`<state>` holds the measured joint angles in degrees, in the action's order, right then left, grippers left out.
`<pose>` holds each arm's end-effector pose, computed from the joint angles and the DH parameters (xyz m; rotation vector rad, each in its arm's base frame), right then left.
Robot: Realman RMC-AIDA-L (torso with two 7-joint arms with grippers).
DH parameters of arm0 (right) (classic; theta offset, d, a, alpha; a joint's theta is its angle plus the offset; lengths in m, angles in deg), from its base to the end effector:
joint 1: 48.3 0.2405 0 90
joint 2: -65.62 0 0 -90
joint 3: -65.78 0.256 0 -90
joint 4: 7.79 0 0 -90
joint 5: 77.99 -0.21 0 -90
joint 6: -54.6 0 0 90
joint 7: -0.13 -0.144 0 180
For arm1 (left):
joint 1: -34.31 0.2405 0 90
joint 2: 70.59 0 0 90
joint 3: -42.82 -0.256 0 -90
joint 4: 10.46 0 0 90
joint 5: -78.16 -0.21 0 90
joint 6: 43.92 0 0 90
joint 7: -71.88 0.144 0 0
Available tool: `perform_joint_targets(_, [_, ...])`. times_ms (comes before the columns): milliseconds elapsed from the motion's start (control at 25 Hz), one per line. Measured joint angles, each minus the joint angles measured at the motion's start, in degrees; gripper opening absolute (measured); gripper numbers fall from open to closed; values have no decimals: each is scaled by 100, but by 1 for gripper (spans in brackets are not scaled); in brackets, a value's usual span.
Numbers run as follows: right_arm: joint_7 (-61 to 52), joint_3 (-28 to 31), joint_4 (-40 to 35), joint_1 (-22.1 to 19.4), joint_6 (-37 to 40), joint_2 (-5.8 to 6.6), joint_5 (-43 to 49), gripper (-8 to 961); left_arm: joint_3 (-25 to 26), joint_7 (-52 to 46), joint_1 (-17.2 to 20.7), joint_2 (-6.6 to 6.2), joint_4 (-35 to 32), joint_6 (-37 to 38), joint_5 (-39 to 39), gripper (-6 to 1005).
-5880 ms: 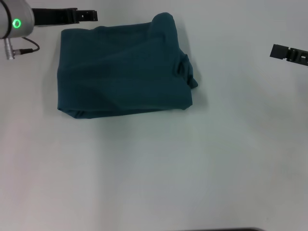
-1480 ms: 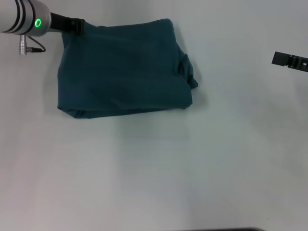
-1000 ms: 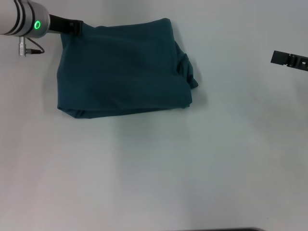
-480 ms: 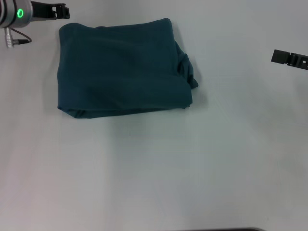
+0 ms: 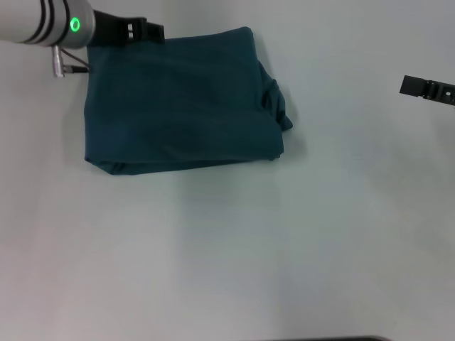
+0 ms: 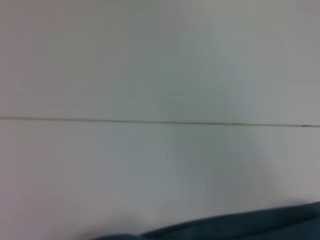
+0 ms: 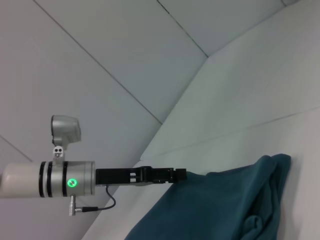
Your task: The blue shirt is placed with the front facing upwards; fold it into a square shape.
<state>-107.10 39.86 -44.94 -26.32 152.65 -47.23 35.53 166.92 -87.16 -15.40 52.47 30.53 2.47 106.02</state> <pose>0.3239 0.2902 0.0738 -2.3226 1.4045 0.9630 -0.2051 0.4549 -0.0307 -2.0138 -1.3824 -0.1384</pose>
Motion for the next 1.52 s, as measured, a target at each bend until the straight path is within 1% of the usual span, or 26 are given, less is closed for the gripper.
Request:
perform_joint_targets(120, [0,0,0,-6,0,0,19,616,4,-20,-43,-50,-322,-338,-52,674])
perform_joint_targets(200, [0,5,0,-12,0,0,20,616,4,-24,-37,-76,-456,-552,-108,739])
perform_joint_targets(320, [0,4,3,-13,-4,0,21,617,4,-21,-14,-123,-569,-664,-134,836])
perform_joint_targets(360, [0,3,4,-11,-6,0,22,617,3,-8,19,-128,-517,-626,-122,868])
perform_joint_targets(400, [0,3,7,-6,-6,0,21,617,4,13,79,-124,-390,-545,-106,878])
perform_joint_targets(440, [0,3,7,-2,-6,1,21,617,3,34,179,-91,-157,-421,-86,888])
perform_joint_targets(480, [0,2,7,1,-2,1,21,617,0,53,296,-44,130,-264,-66,897])
perform_joint_targets(520, [-3,2,7,4,0,2,22,617,1,66,467,17,582,-46,-28,907])
perform_joint_targets(600, [-23,-1,7,23,12,7,22,617,6,64,800,66,1437,637,201,918])
perform_joint_targets(640, [-31,-5,7,36,12,12,23,617,37,56,929,41,1757,1036,372,918])
perform_joint_targets(680, [-33,-13,5,47,11,14,39,617,134,47,1022,-19,1986,1467,603,919])
perform_joint_targets(760, [-38,-29,-4,80,10,17,119,617,511,41,1106,-184,2101,2401,1081,915])
perform_joint_targets(800, [-41,-38,-5,102,10,20,177,617,719,58,1117,-266,2053,2796,1310,913])
perform_joint_targets(840, [-45,-46,-4,133,10,25,246,617,1033,93,1125,-341,1864,3218,1566,911])
perform_joint_targets(920, [-48,-61,6,192,-6,28,354,616,1554,254,1151,-466,1376,3758,2047,907])
perform_joint_targets(960, [-48,-68,7,219,-8,28,385,616,1713,337,1174,-499,1156,3915,2233,905])
perform_joint_targets(1040, [-49,-77,7,273,-5,28,396,616,2032,562,1221,-609,592,4094,2608,901])
perform_joint_targets(1120, [-103,-95,7,366,13,35,398,616,2191,746,1235,-735,106,4122,2828,897])
perform_joint_targets(1200, [-336,-191,-4,522,23,70,399,616,2241,890,1239,-863,-268,4255,3027,893])
perform_joint_targets(1280, [-724,-368,-11,695,17,116,400,616,2245,989,1236,-926,-422,4479,3145,889])
perform_joint_targets(1400, [-1498,-724,53,1024,-49,165,424,617,2246,1089,1227,-937,-441,4857,3179,882])
perform_joint_targets(1440, [-1738,-814,73,1144,-78,162,438,617,2249,1112,1226,-934,-435,4915,3182,880])
perform_joint_targets(1520, [-2014,-932,91,1387,-108,103,456,617,2265,1194,1241,-923,-435,5023,3186,876])
